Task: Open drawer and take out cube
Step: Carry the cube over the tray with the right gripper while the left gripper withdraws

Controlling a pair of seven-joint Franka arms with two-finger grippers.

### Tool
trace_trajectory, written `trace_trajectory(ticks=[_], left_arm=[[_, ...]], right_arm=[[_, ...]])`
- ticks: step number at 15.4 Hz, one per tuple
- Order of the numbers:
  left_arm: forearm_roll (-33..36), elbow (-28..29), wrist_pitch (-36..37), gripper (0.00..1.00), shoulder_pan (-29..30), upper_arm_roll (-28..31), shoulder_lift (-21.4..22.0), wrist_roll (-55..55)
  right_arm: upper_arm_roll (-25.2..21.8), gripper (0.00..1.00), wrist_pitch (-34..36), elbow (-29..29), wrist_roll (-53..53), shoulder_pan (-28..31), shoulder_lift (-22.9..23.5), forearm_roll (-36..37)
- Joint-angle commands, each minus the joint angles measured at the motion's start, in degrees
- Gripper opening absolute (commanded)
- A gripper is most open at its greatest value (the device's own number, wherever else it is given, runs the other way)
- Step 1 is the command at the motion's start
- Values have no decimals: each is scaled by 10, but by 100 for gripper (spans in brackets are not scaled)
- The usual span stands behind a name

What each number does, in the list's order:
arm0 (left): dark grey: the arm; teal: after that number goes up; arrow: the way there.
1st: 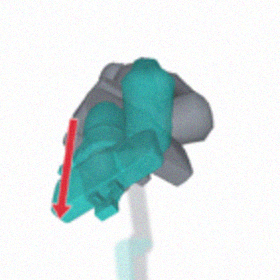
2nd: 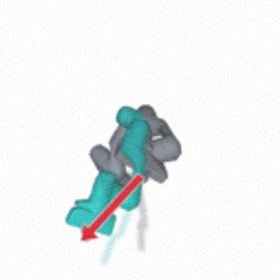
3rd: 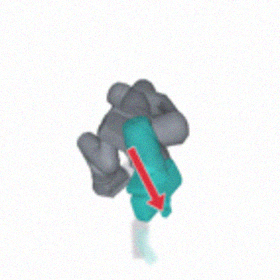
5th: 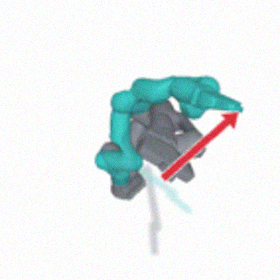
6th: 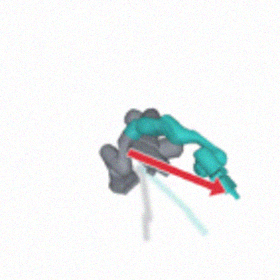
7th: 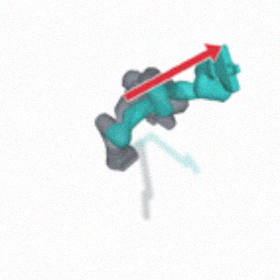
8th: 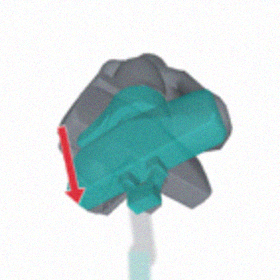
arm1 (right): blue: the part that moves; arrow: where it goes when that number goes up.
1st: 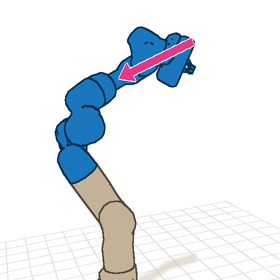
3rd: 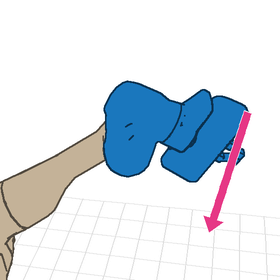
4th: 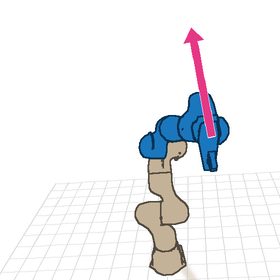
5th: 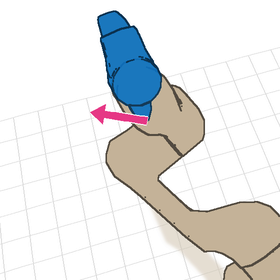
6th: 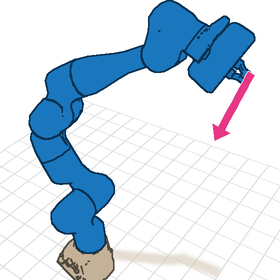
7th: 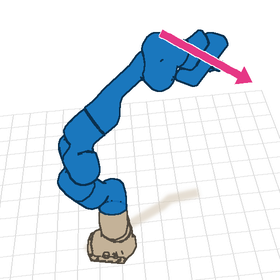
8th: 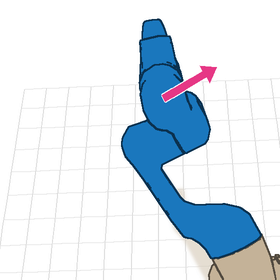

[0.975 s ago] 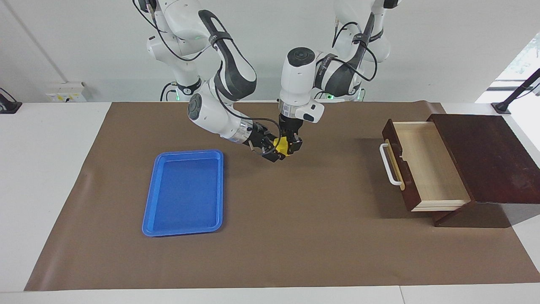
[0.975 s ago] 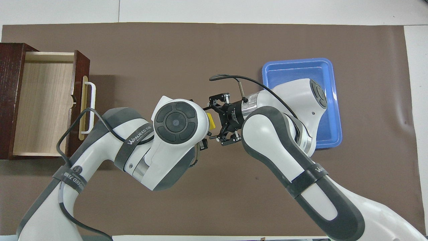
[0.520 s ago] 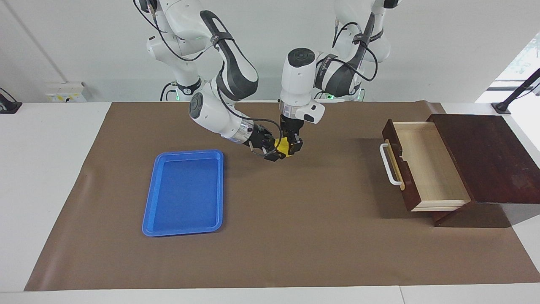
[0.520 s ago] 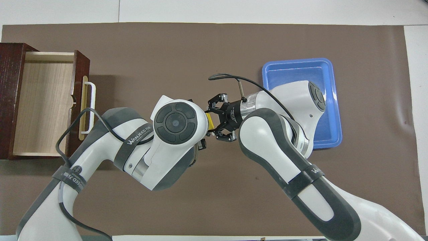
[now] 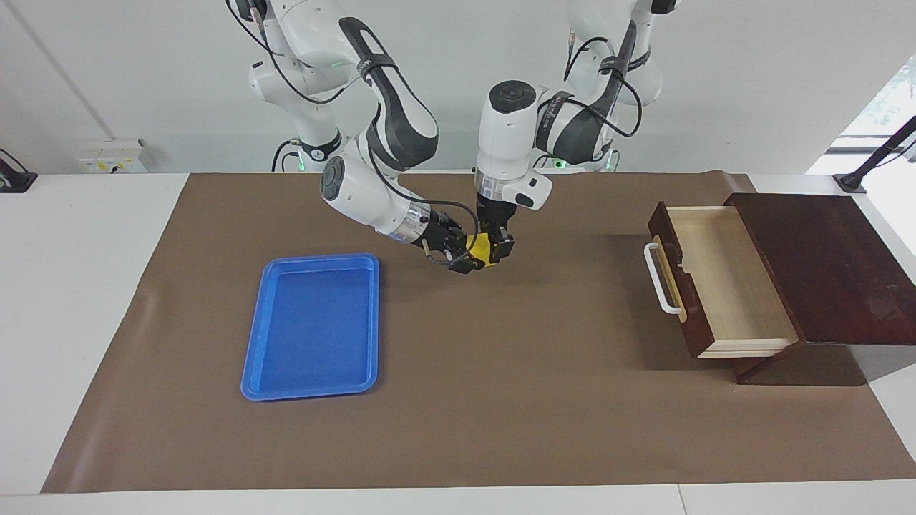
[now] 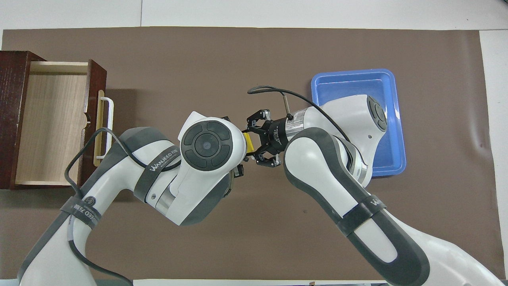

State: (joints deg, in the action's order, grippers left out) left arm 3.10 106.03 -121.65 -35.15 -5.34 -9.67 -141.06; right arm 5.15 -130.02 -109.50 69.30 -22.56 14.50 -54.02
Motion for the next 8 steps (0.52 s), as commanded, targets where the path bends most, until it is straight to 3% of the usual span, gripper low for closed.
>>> trace_trajectory(ticks=[1,5,8], left_arm=[[6,-11,38,100,14,7,6,49],[10,-7,44,100,125,7,4,147],[10,-8,44,100,211,7,0,278]], right_arm=[[0,0,-7,13,7,2,5,-18],[-4,0,16,25,7,9,5,-18],[-6,0,57,25,12,65,0,-15]])
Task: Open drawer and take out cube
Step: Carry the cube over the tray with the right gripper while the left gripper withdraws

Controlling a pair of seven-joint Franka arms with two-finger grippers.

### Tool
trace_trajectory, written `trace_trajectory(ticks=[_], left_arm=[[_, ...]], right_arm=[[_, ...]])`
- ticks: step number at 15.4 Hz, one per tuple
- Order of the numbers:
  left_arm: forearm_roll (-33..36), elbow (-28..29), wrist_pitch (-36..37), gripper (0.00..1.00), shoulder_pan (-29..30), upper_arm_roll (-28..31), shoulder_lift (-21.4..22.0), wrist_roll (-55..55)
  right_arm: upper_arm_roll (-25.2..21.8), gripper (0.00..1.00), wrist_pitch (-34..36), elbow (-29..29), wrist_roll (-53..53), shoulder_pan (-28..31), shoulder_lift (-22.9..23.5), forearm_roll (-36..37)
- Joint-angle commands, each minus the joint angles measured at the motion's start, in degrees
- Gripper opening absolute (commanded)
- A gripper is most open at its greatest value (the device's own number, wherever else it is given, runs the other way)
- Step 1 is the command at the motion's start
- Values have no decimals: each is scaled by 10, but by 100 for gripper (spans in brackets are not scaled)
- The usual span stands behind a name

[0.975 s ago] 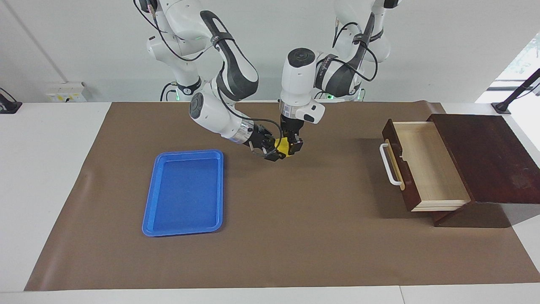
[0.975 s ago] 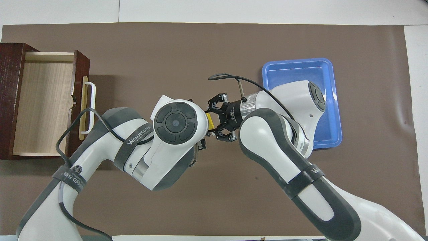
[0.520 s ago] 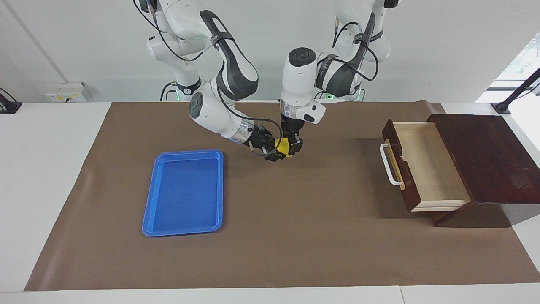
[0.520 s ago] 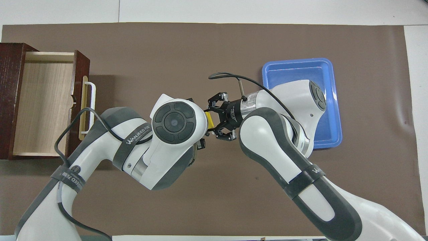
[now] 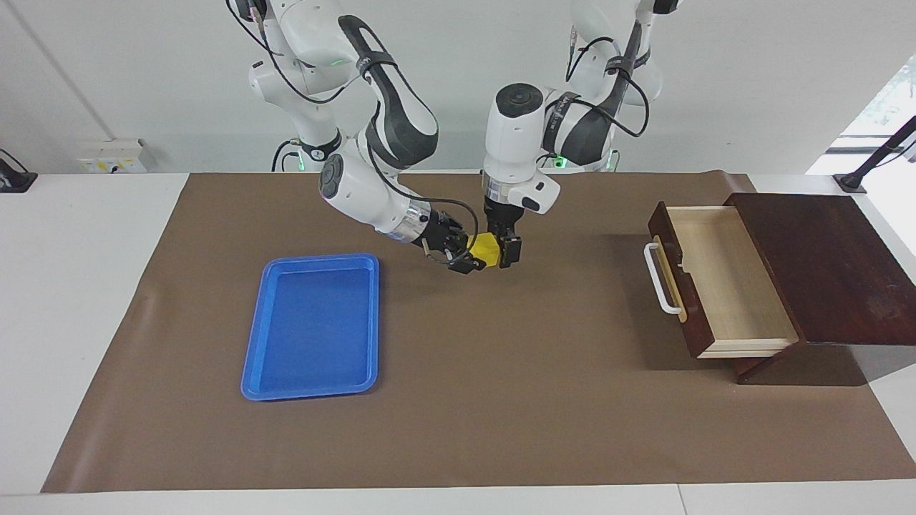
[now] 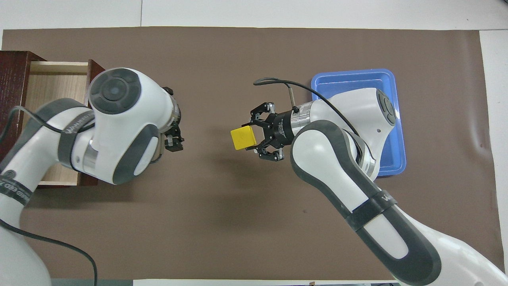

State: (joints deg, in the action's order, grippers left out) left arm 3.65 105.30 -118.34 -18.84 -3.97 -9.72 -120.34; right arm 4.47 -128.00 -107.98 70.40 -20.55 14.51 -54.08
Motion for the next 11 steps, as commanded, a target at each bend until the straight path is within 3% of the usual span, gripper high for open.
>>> trace_trajectory(ticks=[1,4,11], left_arm=[[6,-2,11,100,64,-7,-1,98],[57,-1,10,100,99,-7,-1,137],[80,-1,1,100,188,-7,-2,260]], right_arm=[[1,0,55,10,1,67,-3,-11],[0,0,93,10,-9,130,-14,5],[-1,0,172,-35,-143,284,-37,33]])
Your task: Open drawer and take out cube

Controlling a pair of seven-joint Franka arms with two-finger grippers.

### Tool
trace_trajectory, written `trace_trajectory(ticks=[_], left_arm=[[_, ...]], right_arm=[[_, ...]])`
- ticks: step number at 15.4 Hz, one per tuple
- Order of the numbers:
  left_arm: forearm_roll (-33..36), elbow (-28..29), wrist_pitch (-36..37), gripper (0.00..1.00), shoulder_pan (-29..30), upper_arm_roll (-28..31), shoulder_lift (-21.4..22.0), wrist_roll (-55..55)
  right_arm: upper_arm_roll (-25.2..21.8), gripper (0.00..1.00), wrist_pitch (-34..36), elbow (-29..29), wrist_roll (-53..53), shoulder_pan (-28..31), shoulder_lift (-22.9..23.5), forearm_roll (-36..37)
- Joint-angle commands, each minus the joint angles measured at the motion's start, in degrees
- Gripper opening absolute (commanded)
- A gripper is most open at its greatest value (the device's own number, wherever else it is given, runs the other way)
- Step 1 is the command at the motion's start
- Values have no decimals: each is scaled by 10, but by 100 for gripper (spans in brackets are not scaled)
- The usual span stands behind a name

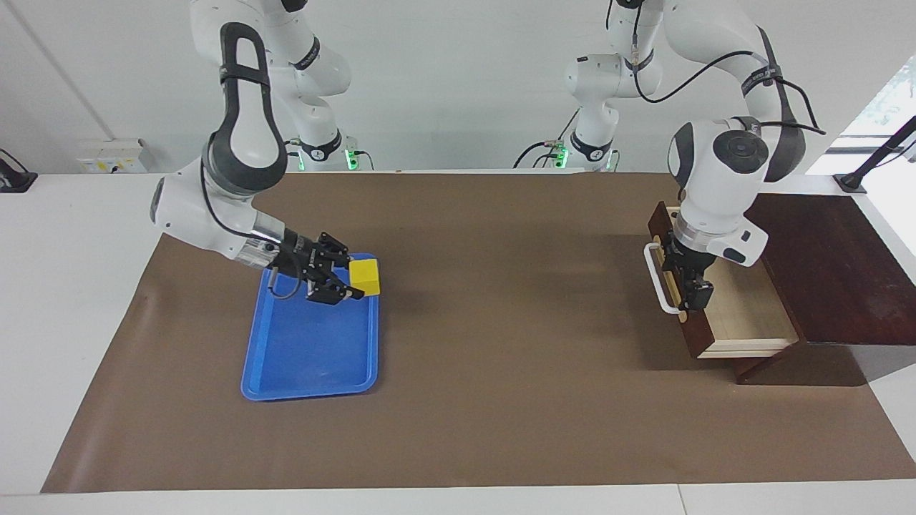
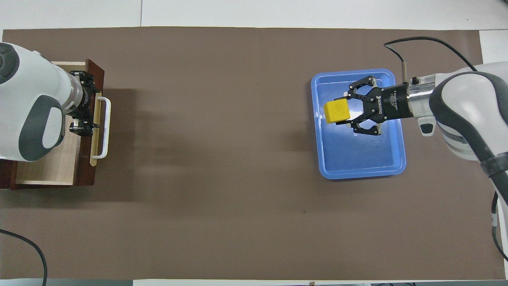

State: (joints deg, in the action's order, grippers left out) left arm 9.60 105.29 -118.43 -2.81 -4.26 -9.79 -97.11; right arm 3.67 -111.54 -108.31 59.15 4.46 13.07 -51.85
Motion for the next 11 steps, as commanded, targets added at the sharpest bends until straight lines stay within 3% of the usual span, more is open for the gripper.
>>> trace_trajectory(ticks=[1,7,11], left_arm=[[21,-2,1,100,37,-4,-2,43],[45,3,-27,100,117,-5,-8,135],[45,7,-30,100,146,-6,-6,173]], right_arm=[[7,0,7,-40,-45,44,-24,19],[4,0,1,-115,-159,101,-27,31],[3,0,0,-128,-190,118,-23,32]])
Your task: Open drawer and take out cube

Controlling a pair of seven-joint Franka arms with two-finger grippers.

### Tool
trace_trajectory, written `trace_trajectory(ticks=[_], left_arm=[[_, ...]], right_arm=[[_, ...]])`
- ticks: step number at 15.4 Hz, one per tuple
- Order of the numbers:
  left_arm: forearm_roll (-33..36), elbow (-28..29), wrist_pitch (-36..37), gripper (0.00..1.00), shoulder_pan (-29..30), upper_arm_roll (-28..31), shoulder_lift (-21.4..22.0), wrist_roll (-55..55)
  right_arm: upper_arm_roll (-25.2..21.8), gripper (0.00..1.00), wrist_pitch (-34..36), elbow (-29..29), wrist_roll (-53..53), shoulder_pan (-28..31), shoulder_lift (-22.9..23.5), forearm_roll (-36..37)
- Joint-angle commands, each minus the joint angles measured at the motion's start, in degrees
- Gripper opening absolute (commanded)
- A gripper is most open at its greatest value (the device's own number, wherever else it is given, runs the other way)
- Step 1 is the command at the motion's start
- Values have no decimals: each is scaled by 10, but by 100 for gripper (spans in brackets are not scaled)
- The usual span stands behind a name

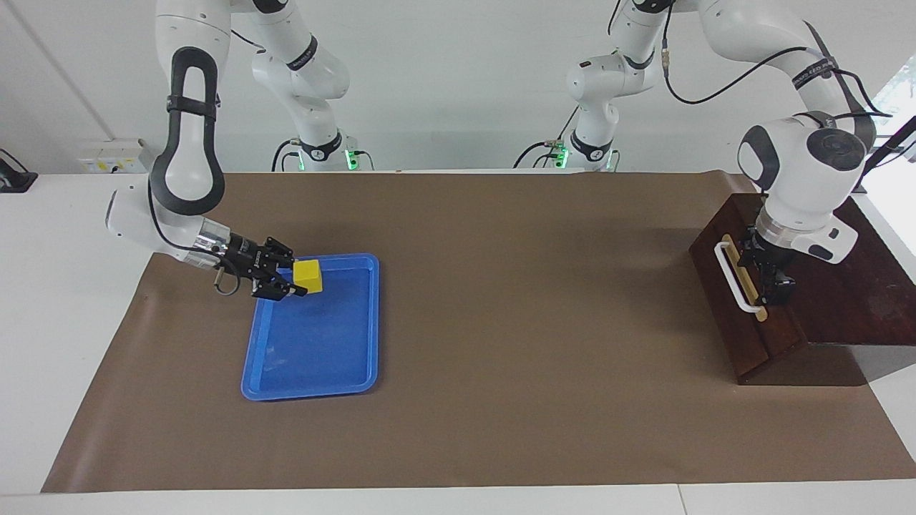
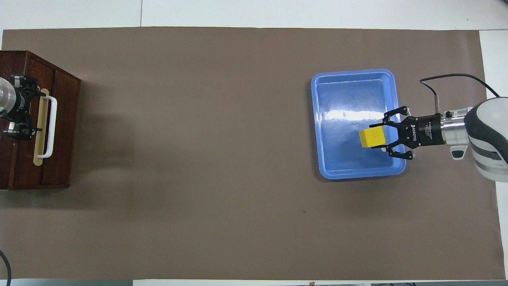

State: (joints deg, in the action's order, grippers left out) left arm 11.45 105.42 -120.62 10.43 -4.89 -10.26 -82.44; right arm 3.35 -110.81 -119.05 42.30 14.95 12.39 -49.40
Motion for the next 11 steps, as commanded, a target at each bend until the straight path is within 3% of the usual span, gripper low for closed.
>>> trace_trajectory(ticks=[1,7,11], left_arm=[[27,5,-5,100,4,0,-1,32],[-18,-1,-1,100,-77,-2,1,32],[-29,-18,78,100,-91,-13,61,122]], right_arm=[[6,0,-9,-24,-27,13,-16,6],[7,0,-46,-55,-101,36,3,6],[7,0,-58,-65,-126,36,17,6]])
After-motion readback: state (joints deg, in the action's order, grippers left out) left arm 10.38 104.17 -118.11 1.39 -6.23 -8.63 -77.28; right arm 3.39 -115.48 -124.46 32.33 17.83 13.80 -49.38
